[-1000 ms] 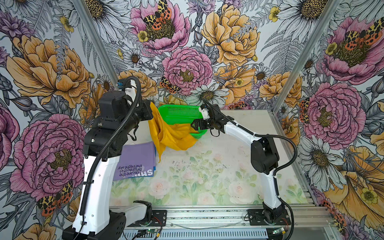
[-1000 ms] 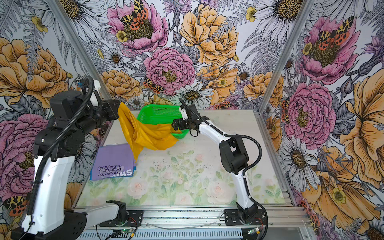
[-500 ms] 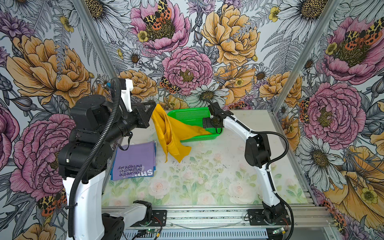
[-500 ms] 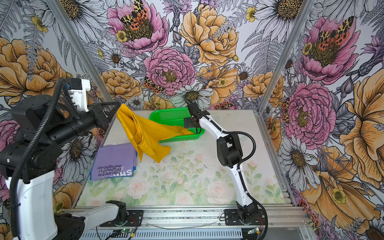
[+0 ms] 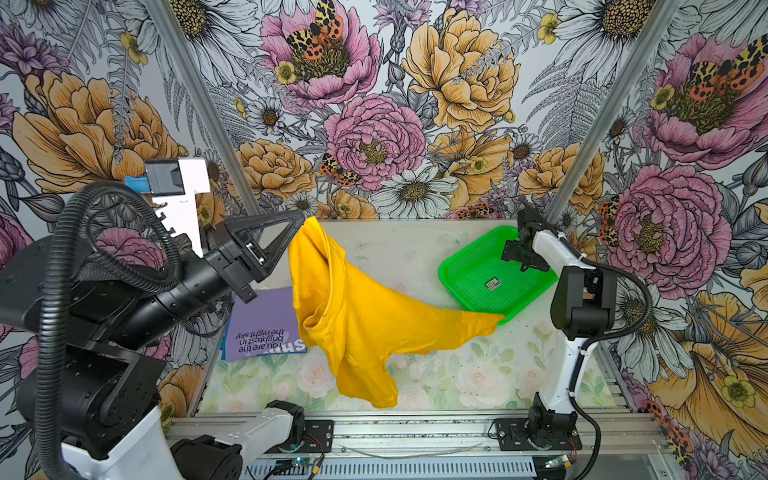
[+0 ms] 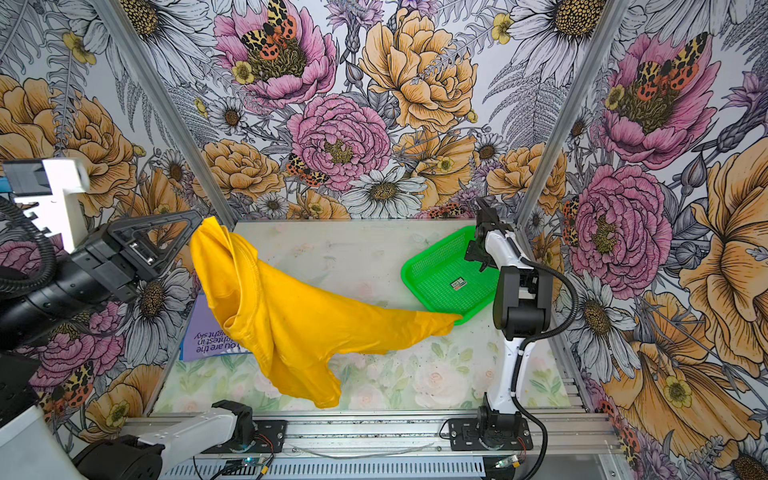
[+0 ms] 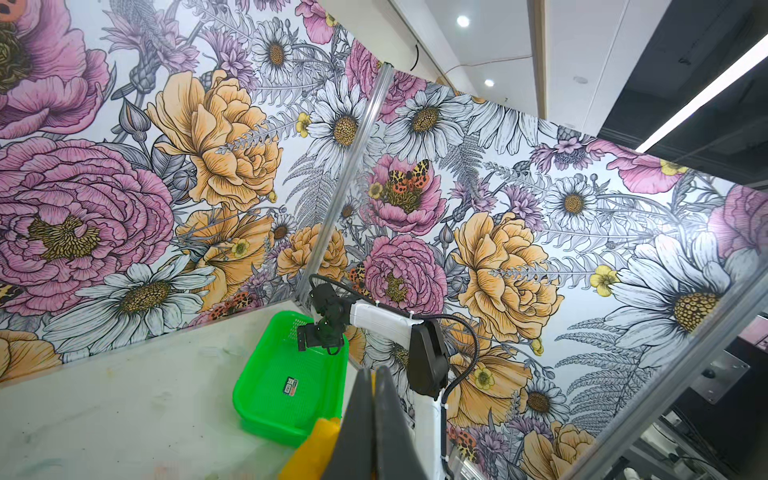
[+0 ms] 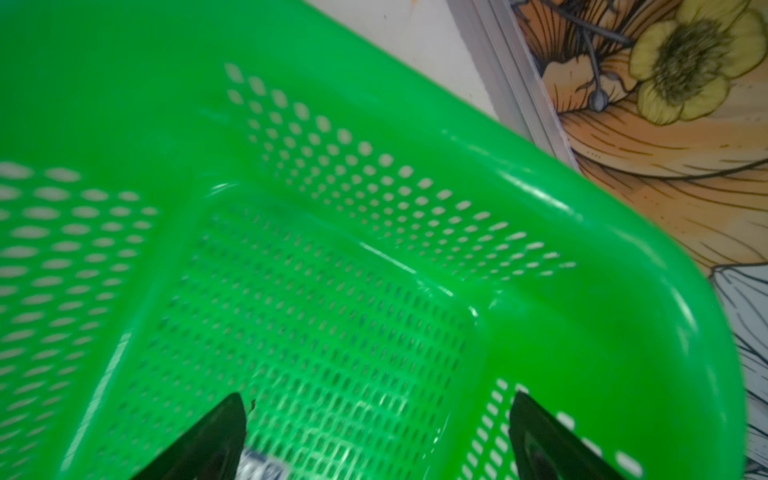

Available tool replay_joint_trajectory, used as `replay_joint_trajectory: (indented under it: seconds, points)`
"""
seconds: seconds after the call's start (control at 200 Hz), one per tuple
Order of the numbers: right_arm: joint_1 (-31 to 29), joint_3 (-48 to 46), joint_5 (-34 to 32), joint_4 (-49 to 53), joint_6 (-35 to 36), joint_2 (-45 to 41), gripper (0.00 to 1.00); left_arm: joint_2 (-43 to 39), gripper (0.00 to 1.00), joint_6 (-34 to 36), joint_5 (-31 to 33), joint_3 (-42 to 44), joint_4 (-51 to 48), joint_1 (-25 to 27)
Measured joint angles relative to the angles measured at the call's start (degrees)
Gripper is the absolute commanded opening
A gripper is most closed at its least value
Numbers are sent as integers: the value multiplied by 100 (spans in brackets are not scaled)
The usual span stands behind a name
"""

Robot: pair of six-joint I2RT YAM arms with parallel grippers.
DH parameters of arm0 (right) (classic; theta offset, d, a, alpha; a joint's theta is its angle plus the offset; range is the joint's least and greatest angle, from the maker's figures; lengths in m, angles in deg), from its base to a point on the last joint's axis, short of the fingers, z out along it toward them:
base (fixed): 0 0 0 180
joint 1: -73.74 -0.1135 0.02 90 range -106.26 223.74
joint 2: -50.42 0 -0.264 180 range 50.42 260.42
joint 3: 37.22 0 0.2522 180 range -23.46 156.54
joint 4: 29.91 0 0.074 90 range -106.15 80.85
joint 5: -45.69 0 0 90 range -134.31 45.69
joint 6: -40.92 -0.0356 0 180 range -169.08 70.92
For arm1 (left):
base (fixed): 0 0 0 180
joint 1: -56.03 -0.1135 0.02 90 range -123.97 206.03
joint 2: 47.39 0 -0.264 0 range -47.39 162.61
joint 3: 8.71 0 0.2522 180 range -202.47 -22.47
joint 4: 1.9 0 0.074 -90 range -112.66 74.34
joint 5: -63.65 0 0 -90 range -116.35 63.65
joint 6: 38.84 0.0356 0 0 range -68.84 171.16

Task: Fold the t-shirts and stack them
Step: 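Lift the shirt out with the left gripper while the right gripper pushes the basket away, then swing the hanging shirt over the table and lay it down with the left gripper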

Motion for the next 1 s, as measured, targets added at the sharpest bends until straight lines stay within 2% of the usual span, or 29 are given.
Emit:
replay_joint_trajectory:
  seconds: [0.17, 0.305, 0.375, 0.425, 0.55, 0.61, 0.68, 0.775, 0.881, 1.001]
  points:
    - [-909, -1427, 328, -361, -164, -2188, 99, -186, 0, -59, 0, 651, 46, -170]
    - [-1071, -3176, 739, -398, -682, -4122, 100, -466, 0, -44, 9, 1720, 72, -192]
    - [-1169, -4015, 868, -188, -992, -5060, 99, -614, 0, -9, 46, 2275, 52, -190]
    - [-1458, -4457, 942, 81, -1244, -5681, 99, -717, 0, 17, 90, 2603, 42, -177]
    - [-2439, -4988, 938, 870, -1904, -6769, 99, -940, 0, 66, 278, 3270, 59, -26]
    - [-2719, -5167, 868, 1154, -2188, -7123, 100, -1043, 0, 74, 354, 3517, 96, 70]
    - [-2844, -5403, 815, 1397, -2441, -7335, 99, -1130, 0, 74, 422, 3742, 195, 173]
    - [-2870, -5700, 726, 1458, -2656, -7123, 99, -1228, 0, 70, 472, 4057, 422, 382]
    - [-2870, -5744, 629, 1187, -2747, -6376, 99, -1209, 0, 52, 579, 4363, 691, 846]
    - [-2728, -5431, 531, 531, -2544, -5101, 99, -881, 0, 109, 944, 4413, 876, 1729]
